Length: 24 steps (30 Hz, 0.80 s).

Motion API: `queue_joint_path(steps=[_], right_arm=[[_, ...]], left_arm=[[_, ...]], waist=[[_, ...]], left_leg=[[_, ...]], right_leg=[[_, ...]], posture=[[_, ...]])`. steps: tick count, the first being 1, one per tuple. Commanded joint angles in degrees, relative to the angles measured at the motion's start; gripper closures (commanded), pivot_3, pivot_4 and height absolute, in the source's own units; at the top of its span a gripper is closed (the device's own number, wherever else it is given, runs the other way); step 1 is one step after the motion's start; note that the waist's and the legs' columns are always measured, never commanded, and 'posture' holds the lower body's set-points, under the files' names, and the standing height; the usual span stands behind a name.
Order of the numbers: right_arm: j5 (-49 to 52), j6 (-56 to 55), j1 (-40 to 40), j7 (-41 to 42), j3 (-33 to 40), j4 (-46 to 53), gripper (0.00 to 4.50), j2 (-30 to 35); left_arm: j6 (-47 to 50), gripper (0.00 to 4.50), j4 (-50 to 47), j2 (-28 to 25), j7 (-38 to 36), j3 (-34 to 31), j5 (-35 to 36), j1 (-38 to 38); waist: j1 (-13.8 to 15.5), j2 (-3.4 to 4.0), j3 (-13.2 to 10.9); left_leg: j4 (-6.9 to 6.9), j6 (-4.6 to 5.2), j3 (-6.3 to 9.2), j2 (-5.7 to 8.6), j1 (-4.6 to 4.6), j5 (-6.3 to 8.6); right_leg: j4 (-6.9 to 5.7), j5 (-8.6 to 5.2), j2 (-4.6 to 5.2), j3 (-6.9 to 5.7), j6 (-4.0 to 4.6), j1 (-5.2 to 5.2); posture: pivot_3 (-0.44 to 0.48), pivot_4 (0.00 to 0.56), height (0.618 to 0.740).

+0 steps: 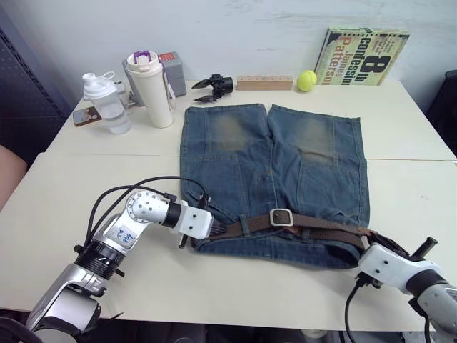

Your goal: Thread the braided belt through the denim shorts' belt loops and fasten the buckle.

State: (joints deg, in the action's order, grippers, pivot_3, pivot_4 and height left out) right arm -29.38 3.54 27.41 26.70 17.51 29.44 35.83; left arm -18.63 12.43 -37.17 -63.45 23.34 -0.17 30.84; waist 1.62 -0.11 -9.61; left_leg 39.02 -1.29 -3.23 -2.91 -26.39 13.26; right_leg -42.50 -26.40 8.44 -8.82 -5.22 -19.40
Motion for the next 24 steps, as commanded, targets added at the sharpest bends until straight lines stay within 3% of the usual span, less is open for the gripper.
queue_joint_path(steps=[1,12,17,19,21,24], right_arm=[[-1.92,3.34,-1.79,-0.04,-2.14,1.40,4.50,-1.16],[-3.04,5.64,-4.94,-0.29,-4.04,0.53,4.50,-0.76],[-2.14,6.19,-5.36,0.31,-4.45,1.68,4.50,-1.20],[-0.99,6.79,-5.39,0.99,-4.37,2.79,3.64,-1.57],[1.35,7.74,-5.51,2.27,-3.67,4.69,3.22,-1.95],[6.77,9.92,-4.90,6.22,-0.56,9.09,1.75,-1.62]], left_arm=[[2.78,4.47,7.35,-3.01,0.53,-0.09,-5.08,-2.09],[1.82,4.47,4.61,-6.02,-0.27,-5.77,-1.07,-4.86],[6.02,4.47,2.61,-5.06,-0.46,-9.73,4.33,-4.44],[9.29,4.50,0.65,-4.57,-1.28,-11.57,7.42,-4.44],[13.66,4.50,-1.89,-4.58,-2.59,-13.23,10.89,-4.69],[24.38,4.50,-6.54,-4.85,-4.23,-16.04,17.52,-4.23]], waist=[[-0.13,0.02,0.01],[-0.63,-0.07,-0.07],[-0.36,-0.13,-0.30],[-0.18,-0.26,-0.43],[-0.16,-0.47,-0.56],[-0.18,-0.68,-0.84]], left_leg=[[0.00,0.00,0.01,-0.01,0.00,0.00],[0.00,-0.09,-0.12,-0.29,-0.01,0.05],[0.01,-0.23,-0.36,-0.75,-0.04,0.10],[0.03,-0.24,-0.42,-0.78,-0.20,0.11],[0.09,-0.24,-0.46,-0.79,-0.44,0.10],[0.18,-0.57,-0.49,-0.77,-0.90,-0.11]], right_leg=[[0.00,0.00,0.00,0.00,0.01,-0.01],[-0.06,0.00,-0.11,0.15,0.13,-0.16],[-0.09,-0.01,-0.68,0.40,0.24,-0.39],[-0.13,-0.01,-0.69,0.47,0.23,-0.56],[-0.18,-0.01,-0.71,0.53,0.23,-0.82],[-0.35,0.01,-0.74,0.56,0.23,-1.27]], posture=[[0.000,0.150,0.657],[0.000,0.150,0.657],[0.000,0.150,0.657],[0.000,0.150,0.657],[0.000,0.150,0.657],[0.000,0.150,0.657]])
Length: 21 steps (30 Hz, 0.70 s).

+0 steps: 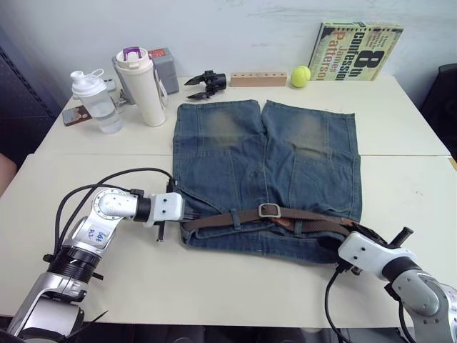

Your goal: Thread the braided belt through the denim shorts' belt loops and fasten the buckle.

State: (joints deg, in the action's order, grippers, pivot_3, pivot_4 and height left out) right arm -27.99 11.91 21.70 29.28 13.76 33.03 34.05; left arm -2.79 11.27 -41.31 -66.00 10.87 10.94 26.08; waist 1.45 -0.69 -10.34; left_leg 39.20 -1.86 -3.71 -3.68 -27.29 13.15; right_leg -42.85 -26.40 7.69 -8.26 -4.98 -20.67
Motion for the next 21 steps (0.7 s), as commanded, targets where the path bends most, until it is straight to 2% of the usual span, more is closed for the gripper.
queue_joint_path(steps=[1,2,8,11,16,21], right_arm=[[7.60,2.29,1.13,5.15,4.79,6.87,1.28,0.36],[10.04,2.99,1.39,6.77,6.42,8.20,0.93,0.57],[24.47,7.40,1.49,14.75,14.98,17.35,0.93,1.69],[30.67,11.88,0.76,17.08,16.91,21.47,0.93,2.20],[29.23,15.19,3.53,16.66,9.55,25.95,0.93,4.42],[18.02,9.98,7.56,10.78,-1.43,22.19,0.93,4.57]], left_arm=[[10.85,4.50,-6.49,-0.76,-1.98,-4.03,7.54,0.82],[12.61,4.50,-7.27,-0.70,-2.01,-4.35,8.19,1.14],[18.48,4.50,-10.02,-0.25,-2.69,-5.35,10.19,3.01],[19.34,4.50,-10.71,-0.06,-2.72,-5.25,10.04,3.23],[18.71,4.50,-11.00,0.58,-2.40,-4.76,9.24,2.71],[19.91,4.50,-12.91,0.83,-1.85,-5.05,9.76,2.35]], waist=[[-0.01,-0.11,-0.16],[-0.04,-0.12,-0.20],[-0.09,-0.23,-0.47],[-0.04,-0.33,-0.54],[0.05,-0.43,-0.60],[0.07,-0.43,-0.61]], left_leg=[[0.00,-0.02,0.01,0.00,0.01,-0.02],[0.00,-0.05,0.01,0.01,0.01,-0.03],[-0.01,-0.06,-0.01,0.01,0.08,-0.04],[0.00,-0.06,0.00,0.01,0.07,-0.04],[-0.01,-0.06,-0.01,0.02,0.07,-0.04],[-0.01,-0.07,-0.04,0.03,0.07,-0.05]], right_leg=[[0.00,0.00,-0.05,-0.01,0.00,0.01],[0.00,0.00,-0.08,-0.01,0.00,0.02],[-0.03,0.02,-0.17,0.03,0.05,0.03],[-0.03,0.03,-0.17,0.06,0.06,0.04],[0.02,0.03,-0.17,0.40,0.06,0.06],[0.02,0.03,-0.14,0.47,0.06,0.04]], posture=[[0.000,0.150,0.657],[0.000,0.150,0.657],[0.000,0.150,0.657],[0.000,0.150,0.657],[0.000,0.150,0.657],[0.000,0.150,0.657]])
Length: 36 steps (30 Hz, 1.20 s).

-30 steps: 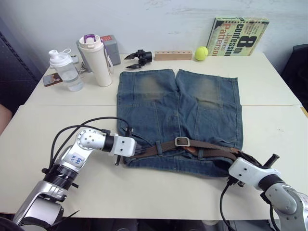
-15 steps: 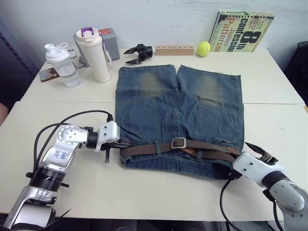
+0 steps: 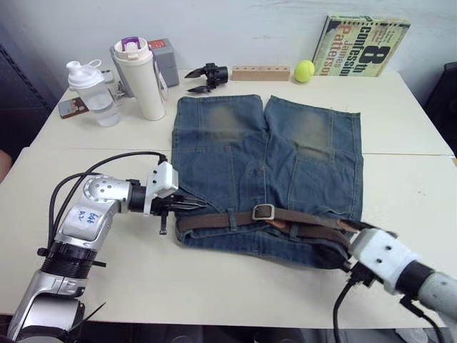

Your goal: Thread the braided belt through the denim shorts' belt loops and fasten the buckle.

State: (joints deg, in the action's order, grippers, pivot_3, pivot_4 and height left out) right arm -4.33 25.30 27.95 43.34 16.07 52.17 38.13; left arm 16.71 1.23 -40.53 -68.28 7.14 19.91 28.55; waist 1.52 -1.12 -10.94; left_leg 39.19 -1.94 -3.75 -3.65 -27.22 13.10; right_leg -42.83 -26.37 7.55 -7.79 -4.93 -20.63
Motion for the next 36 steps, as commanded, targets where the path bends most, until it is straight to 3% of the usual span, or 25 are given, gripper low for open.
queue_joint_path(steps=[1,8,13,16,18,36], right_arm=[[-7.01,-4.19,1.59,-4.13,-5.02,2.57,0.93,0.34],[-19.14,-12.89,0.53,-14.11,-11.42,-1.37,0.93,-1.99],[-28.85,-21.11,3.46,-21.64,-13.69,-2.01,0.93,-4.32],[-36.68,-23.67,6.66,-24.67,-18.96,-4.56,0.93,-6.33],[-39.06,-24.39,7.98,-24.89,-20.61,-6.61,1.76,-6.87],[-43.07,-23.61,6.05,-25.77,-14.20,-9.17,1.76,-9.90]], left_arm=[[0.63,4.50,-3.08,0.11,0.57,-1.42,0.83,-0.19],[1.48,4.50,-4.25,0.02,1.21,-1.41,0.75,-0.87],[1.53,4.50,-3.91,0.03,1.14,-1.08,0.29,-0.81],[1.97,4.50,-3.68,0.06,0.84,-0.88,0.36,-0.36],[2.13,4.50,-3.49,0.12,0.81,-0.83,0.34,0.03],[2.72,4.50,-4.35,-0.17,0.41,-0.62,0.27,-0.39]], waist=[[0.01,0.00,0.00],[-0.03,-0.01,-0.01],[0.04,-0.02,-0.01],[0.04,-0.02,-0.01],[0.03,-0.02,-0.01],[0.01,-0.05,0.01]], left_leg=[[0.00,0.00,-0.01,0.00,0.00,0.00],[0.00,-0.06,-0.02,-0.02,0.00,-0.03],[0.00,-0.08,-0.05,-0.01,-0.01,-0.05],[0.00,-0.09,-0.06,-0.02,-0.01,-0.05],[0.00,-0.10,-0.06,-0.03,-0.03,-0.05],[0.09,-0.11,-0.14,-0.03,-0.06,-0.06]], right_leg=[[0.00,0.00,0.00,0.01,0.00,-0.01],[-0.02,0.00,-0.03,0.05,0.00,-0.05],[-0.02,0.00,-0.02,0.07,0.00,-0.06],[-0.03,0.00,-0.02,0.08,0.00,-0.08],[-0.04,-0.01,-0.02,0.08,0.01,-0.10],[-0.25,-0.01,0.00,0.19,0.02,-0.24]], posture=[[0.000,0.150,0.657],[0.000,0.150,0.657],[0.000,0.150,0.657],[0.000,0.150,0.657],[0.000,0.150,0.657],[0.000,0.150,0.657]])
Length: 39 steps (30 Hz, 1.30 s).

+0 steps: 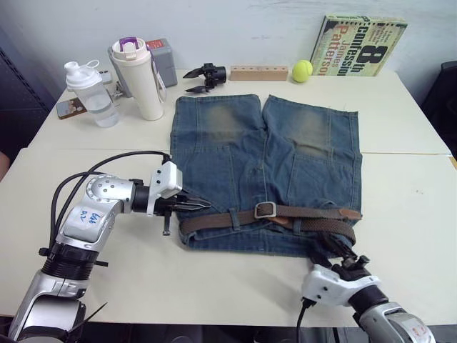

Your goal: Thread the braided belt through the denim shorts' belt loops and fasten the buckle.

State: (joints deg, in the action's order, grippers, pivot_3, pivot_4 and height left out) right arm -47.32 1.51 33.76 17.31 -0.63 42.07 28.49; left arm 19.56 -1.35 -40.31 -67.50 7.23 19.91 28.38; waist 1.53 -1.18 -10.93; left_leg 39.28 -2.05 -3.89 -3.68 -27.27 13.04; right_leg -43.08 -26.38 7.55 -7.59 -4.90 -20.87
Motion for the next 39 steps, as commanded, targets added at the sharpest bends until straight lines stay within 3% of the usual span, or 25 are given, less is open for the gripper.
queue_joint_path(steps=[1,15,19,22,27,30,33,34,35,36,37,39], right_arm=[[0.35,0.24,0.22,0.56,3.14,1.28,1.76,-0.22],[-2.25,-0.51,-0.70,0.31,5.64,-1.70,1.76,-0.56],[-3.19,-0.90,-1.39,0.12,4.75,-1.66,2.89,-0.91],[-4.64,-1.75,-0.79,-0.97,4.06,-1.69,4.32,-1.26],[-7.13,-0.88,-0.72,-1.19,1.57,-1.88,4.43,-3.51],[-7.22,0.44,-0.92,-0.90,0.52,-1.80,4.50,-5.87],[-6.95,0.49,-1.20,-1.19,-0.52,-1.15,4.50,-7.90],[-7.93,0.29,-1.23,-1.37,-0.90,-1.61,3.89,-7.92],[-8.67,0.24,-1.24,-1.76,-0.99,-2.07,3.73,-7.99],[-9.01,0.17,-1.37,-1.80,-1.10,-2.40,3.42,-7.92],[-9.19,0.14,-1.51,-1.75,-1.20,-2.59,2.91,-7.85],[-9.50,0.09,-1.83,-2.28,-1.45,-2.43,2.89,-7.95]], left_arm=[[-0.22,4.50,-1.75,-0.41,-0.37,-0.73,0.19,-0.25],[-0.35,4.50,-2.23,-0.14,-0.34,-0.55,0.14,-0.76],[-0.36,4.50,-2.36,-0.23,-0.27,-0.60,0.06,-0.95],[-0.18,4.50,-2.79,-0.43,0.12,-0.78,-0.08,-1.40],[0.75,4.50,-5.18,-0.70,1.61,-1.53,0.20,-3.21],[1.79,3.69,-8.09,-0.99,2.71,-2.67,1.27,-4.94],[3.24,2.39,-9.60,-1.25,3.58,-3.78,2.06,-5.79],[3.46,1.85,-9.86,-1.43,3.61,-3.95,2.04,-6.06],[3.63,1.63,-10.05,-1.60,3.64,-4.04,1.92,-6.30],[3.82,1.14,-10.16,-1.72,3.67,-4.12,1.89,-6.46],[3.94,0.67,-10.21,-1.79,3.72,-4.19,1.88,-6.56],[4.27,0.04,-10.30,-1.79,3.99,-4.26,1.98,-6.53]], waist=[[0.00,0.00,0.00],[-0.13,-0.01,0.01],[-0.11,-0.02,0.01],[-0.10,-0.02,0.01],[-0.20,-0.02,0.01],[-0.25,-0.02,0.02],[-0.25,-0.02,0.02],[-0.25,-0.02,0.02],[-0.24,-0.02,0.02],[-0.26,-0.03,0.02],[-0.23,-0.03,0.02],[-0.17,-0.11,0.07]], left_leg=[[0.00,0.00,-0.01,0.00,-0.01,0.00],[0.19,0.00,-0.49,-0.05,-0.07,0.00],[0.37,0.03,-0.52,-0.08,-0.12,0.02],[0.47,0.06,-0.51,-0.09,-0.17,0.04],[0.55,0.07,-0.51,-0.12,-0.21,0.06],[0.63,0.06,-0.50,-0.14,-0.22,0.08],[0.66,0.03,-0.47,-0.18,-0.23,0.11],[0.68,0.02,-0.47,-0.19,-0.23,0.12],[0.68,0.02,-0.47,-0.19,-0.23,0.12],[0.69,0.03,-0.47,-0.19,-0.23,0.12],[0.69,0.03,-0.47,-0.19,-0.23,0.12],[0.71,0.02,-0.47,-0.18,-0.23,0.15]], right_leg=[[-0.02,0.00,0.00,0.01,0.00,-0.03],[-0.56,-0.03,0.01,0.11,0.04,-0.57],[-0.68,-0.04,0.00,0.16,0.05,-0.60],[-0.73,-0.05,0.00,0.16,0.05,-0.64],[-0.78,-0.07,-0.01,0.19,0.07,-0.68],[-0.85,-0.08,-0.02,0.20,0.09,-0.70],[-0.88,-0.11,-0.05,0.32,0.13,-0.71],[-0.89,-0.11,-0.05,0.36,0.14,-0.71],[-0.89,-0.11,-0.05,0.37,0.14,-0.71],[-0.89,-0.11,-0.06,0.37,0.14,-0.71],[-0.89,-0.11,-0.06,0.37,0.14,-0.71],[-0.89,-0.11,-0.06,0.39,0.14,-0.71]], posture=[[0.000,0.150,0.657],[0.000,0.150,0.657],[0.000,0.150,0.657],[0.000,0.150,0.657],[0.000,0.150,0.657],[0.000,0.150,0.657],[0.000,0.150,0.657],[0.000,0.150,0.657],[0.000,0.150,0.657],[0.000,0.150,0.657],[0.000,0.150,0.657],[0.000,0.150,0.657]])
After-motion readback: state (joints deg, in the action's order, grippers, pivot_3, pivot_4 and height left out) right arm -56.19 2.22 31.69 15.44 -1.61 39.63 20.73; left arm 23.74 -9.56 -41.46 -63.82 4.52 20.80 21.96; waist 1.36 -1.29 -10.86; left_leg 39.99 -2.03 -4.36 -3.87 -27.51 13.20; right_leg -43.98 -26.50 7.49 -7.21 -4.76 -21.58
